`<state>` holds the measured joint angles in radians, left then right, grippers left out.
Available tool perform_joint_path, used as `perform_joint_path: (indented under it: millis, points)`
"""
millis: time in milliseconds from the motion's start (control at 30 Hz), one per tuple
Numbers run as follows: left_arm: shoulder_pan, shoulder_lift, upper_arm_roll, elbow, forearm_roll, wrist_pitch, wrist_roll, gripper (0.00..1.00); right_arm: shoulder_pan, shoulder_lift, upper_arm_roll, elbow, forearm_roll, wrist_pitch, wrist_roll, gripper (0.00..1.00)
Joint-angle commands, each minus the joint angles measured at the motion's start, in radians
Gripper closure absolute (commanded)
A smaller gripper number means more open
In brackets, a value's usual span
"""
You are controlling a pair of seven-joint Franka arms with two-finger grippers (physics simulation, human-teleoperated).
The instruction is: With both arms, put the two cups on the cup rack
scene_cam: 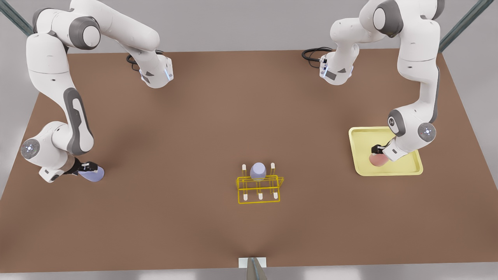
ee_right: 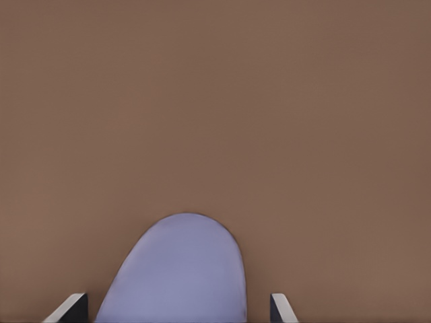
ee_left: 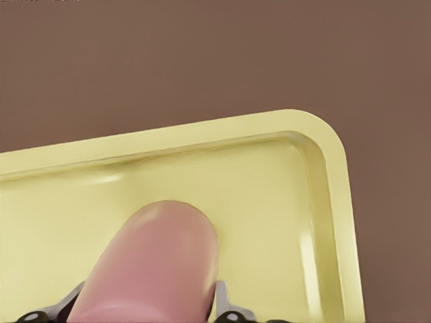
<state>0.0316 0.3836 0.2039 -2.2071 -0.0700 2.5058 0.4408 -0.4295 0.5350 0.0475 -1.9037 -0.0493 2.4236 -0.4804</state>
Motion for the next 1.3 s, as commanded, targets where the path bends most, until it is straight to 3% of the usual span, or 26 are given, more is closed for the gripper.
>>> perform_joint_path:
  millis: [0,267,300,367,433,633,767,800,933,1100,1200,1267]
  points:
    - [0.001,0.0,0.0,0.001,-0.001,0.007,0.073,0.17,0.0,0.003,0.0,-0.003,0.002,0.014,-0.037,0.0]
    - [0.005,-0.031,-0.001,0.013,0.001,-0.064,0.061,0.16,0.0,0.016,0.0,-0.008,0.002,0.015,-0.035,0.0]
    - [0.007,-0.031,-0.001,0.013,0.001,-0.065,0.061,0.16,-0.002,0.017,0.0,-0.008,0.002,0.014,-0.035,0.04]
    - [0.002,-0.106,-0.003,0.02,0.003,-0.234,-0.008,0.16,-0.002,0.017,0.0,-0.008,0.002,0.014,-0.035,0.14]
    - [-0.005,-0.121,-0.006,0.066,0.004,-0.34,-0.074,0.16,-0.002,0.017,0.0,-0.009,0.0,0.002,-0.038,0.14]
    - [-0.039,0.001,-0.257,0.559,0.001,-0.524,-0.499,0.15,-0.002,0.011,0.0,-0.018,0.0,-0.043,-0.047,0.14]
    - [-0.044,0.285,-0.486,0.943,-0.017,-0.524,-0.963,0.15,0.0,0.005,0.0,-0.006,0.0,-0.072,-0.04,0.14]
    - [-0.087,0.357,-0.497,1.058,-0.025,-0.524,-1.079,0.15,0.0,0.005,0.0,0.008,0.0,-0.087,-0.037,0.15]
    - [-0.185,0.436,-0.492,1.204,-0.047,-0.498,-1.197,0.15,0.014,-0.021,0.02,0.04,0.014,-0.167,-0.032,0.15]
    - [-0.251,0.445,-0.492,1.205,-0.047,-0.489,-1.228,0.15,0.02,-0.044,0.222,0.127,0.16,-0.293,-0.015,0.15]
    - [-0.268,0.451,-0.495,1.202,-0.048,-0.504,-1.228,0.15,0.063,-0.03,0.385,0.176,0.161,-0.291,0.229,0.15]
    - [-0.288,0.462,-0.494,1.202,-0.045,-0.502,-1.228,0.15,0.178,-0.02,0.413,0.242,0.212,-0.291,0.429,0.15]
